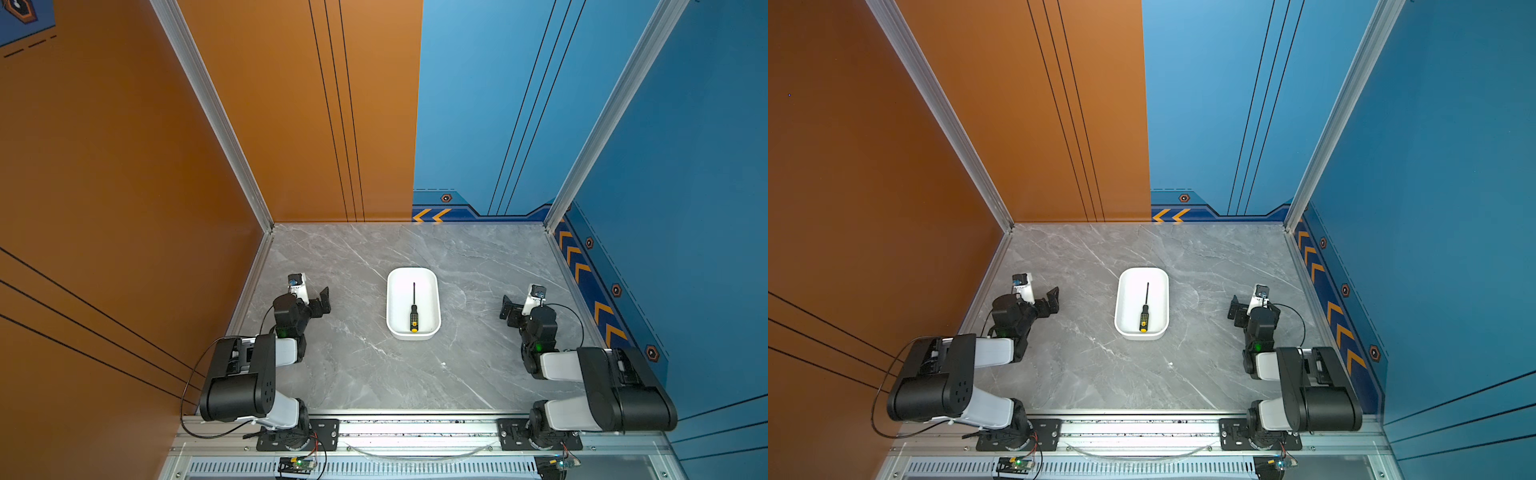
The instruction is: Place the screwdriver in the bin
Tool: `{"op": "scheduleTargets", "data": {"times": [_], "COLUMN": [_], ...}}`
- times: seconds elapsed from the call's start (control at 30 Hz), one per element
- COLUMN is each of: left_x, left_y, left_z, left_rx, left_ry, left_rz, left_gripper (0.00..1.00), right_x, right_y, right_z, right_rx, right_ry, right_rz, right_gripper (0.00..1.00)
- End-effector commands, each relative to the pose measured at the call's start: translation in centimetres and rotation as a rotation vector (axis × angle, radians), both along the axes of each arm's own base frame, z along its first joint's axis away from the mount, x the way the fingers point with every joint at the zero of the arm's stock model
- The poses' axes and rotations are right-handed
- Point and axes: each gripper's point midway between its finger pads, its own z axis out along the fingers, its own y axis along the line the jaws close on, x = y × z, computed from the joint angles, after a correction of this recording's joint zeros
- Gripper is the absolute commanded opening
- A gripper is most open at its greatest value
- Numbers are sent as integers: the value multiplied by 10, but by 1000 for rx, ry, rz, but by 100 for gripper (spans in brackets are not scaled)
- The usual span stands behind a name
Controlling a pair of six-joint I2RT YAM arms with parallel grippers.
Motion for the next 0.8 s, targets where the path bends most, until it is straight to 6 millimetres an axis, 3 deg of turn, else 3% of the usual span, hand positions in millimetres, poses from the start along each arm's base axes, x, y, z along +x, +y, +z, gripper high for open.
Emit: {"op": "scheduleTargets", "data": {"times": [0.0,0.07,0.23,0.77], "left_x": [5,5,12,13], "left_y": [-14,-18,-9,-8], "left_z": [6,-6,-8,-8], "left_rx": [47,76,97,112], "left_ry": [-38,-13,10,14], "left_rz": [-68,-62,10,22], "left_gripper": [98,98,98,98], "right_x": [21,22,38,38], "right_y": [8,6,12,16], "right_z": [22,18,11,12], "right_rx": [14,11,9,-5], "right_ry": [-122,-63,22,13], "right_rz": [40,33,64,73], "right_gripper": [100,100,100,100]}}
